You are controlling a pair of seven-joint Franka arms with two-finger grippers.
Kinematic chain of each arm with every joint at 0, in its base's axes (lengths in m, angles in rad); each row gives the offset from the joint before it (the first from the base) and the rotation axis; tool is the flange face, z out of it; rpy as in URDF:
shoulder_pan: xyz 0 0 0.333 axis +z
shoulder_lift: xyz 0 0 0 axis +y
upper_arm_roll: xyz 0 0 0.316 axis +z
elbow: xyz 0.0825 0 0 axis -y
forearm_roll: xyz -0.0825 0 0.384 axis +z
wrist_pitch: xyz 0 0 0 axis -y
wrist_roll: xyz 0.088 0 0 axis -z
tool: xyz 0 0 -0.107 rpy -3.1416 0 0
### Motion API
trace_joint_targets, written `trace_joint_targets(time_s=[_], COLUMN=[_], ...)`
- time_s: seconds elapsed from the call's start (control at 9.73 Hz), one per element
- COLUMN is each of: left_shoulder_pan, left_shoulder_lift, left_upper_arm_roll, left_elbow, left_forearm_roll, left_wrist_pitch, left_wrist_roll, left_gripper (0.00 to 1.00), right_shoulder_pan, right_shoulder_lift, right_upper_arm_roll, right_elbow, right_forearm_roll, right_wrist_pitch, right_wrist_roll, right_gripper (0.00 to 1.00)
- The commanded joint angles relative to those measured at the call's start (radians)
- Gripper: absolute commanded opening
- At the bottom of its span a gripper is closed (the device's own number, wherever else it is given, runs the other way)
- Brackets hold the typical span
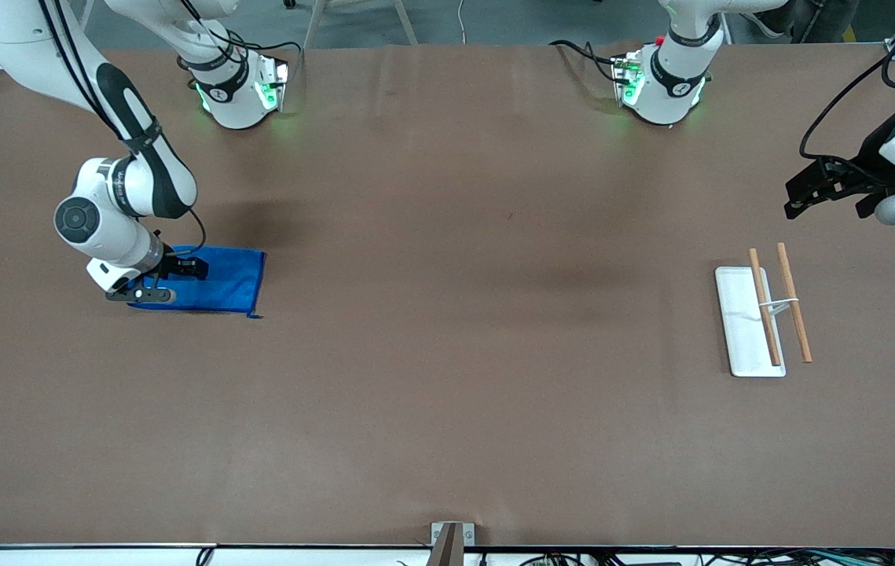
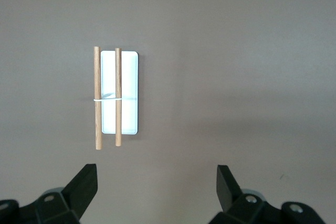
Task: Right arm passes towel to left arm to hang
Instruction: 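Reach the right gripper down to the blue towel's edge, then close the right gripper on the blue towel's edge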
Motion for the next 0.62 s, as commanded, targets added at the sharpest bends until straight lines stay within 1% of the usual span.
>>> trace_joint_targets(time_s=[0.0,0.21,0.31,0.41,0.51], left_shoulder_pan=[0.002,0.001,-0.001,0.001,0.001], left_shoulder_lift=[0.017,0.017,0.019,0.019,0.022], left_upper_arm_roll=[-0.002,-0.002,-0.002,-0.002,-0.002], left_elbow=[-0.012,-0.014,-0.014,-0.014,-0.014], left_forearm_roll=[-0.012,-0.012,-0.012,-0.013,-0.012], left_wrist_pitch=[-0.003,-0.003,-0.003,-0.003,-0.003], left_wrist_roll=[-0.001,-0.006,-0.009,-0.009,-0.009], left_gripper=[1.00,1.00,1.00,1.00,1.00], right_shoulder_pan=[-0.023,-0.026,-0.024,-0.020,-0.014], right_shoulder_lift=[-0.005,-0.005,-0.008,-0.019,-0.060], right_upper_arm_roll=[0.015,0.015,0.015,0.015,0.021], right_elbow=[-0.014,-0.014,-0.011,0.005,0.055], right_forearm_roll=[-0.008,-0.008,-0.008,-0.008,-0.008], right_wrist_pitch=[0.009,0.009,0.006,-0.030,-0.152], right_wrist_roll=[-0.004,-0.013,-0.012,-0.013,-0.012], right_gripper=[0.41,0.15,0.09,0.06,0.05])
